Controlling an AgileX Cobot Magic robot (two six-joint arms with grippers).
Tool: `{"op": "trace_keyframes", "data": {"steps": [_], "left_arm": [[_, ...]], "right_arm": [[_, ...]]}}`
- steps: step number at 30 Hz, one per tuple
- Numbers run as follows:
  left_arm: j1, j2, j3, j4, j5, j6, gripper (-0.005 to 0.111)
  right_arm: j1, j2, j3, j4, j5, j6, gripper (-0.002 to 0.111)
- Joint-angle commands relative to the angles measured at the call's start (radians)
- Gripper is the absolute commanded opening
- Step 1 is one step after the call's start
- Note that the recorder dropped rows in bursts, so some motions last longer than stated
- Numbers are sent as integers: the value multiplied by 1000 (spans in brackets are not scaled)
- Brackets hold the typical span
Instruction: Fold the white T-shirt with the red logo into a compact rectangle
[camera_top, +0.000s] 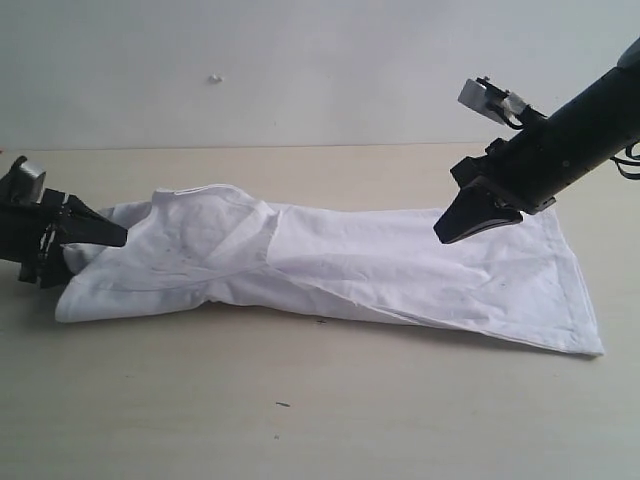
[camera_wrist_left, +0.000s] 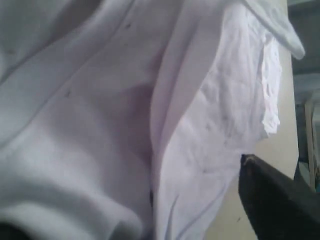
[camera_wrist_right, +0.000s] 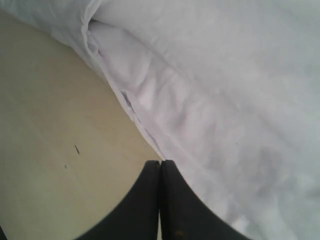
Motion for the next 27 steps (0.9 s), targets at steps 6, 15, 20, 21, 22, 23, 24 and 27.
{"op": "trace_keyframes", "data": {"steps": [6, 15, 20, 21, 22, 23, 24, 27], "left_arm": [[-76, 31, -2, 205, -25, -60, 2], [-12, -38, -20, 338, -25, -154, 0], [152, -143, -20, 405, -29, -257, 0], [190, -170, -20, 404, -25, -266, 0], [229, -197, -20, 398, -25, -272, 0], [259, -224, -20, 375, -25, -281, 0], [292, -248, -20, 334, -25, -289, 0], [337, -304, -20, 236, -25, -289, 0]], "right_arm": [[-4, -10, -4, -1, -5, -13, 0], [-4, -10, -4, -20, -5, -18, 0], [-4, -10, -4, -26, -14, -18, 0], [-4, -10, -4, -36, -14, -18, 0], [-4, -10, -4, -52, -22, -18, 0], [-4, -8, -4, -65, -31, -18, 0], [-4, 0, -4, -65, -37, -18, 0], [-4, 22, -4, -62, -44, -14, 0]]}}
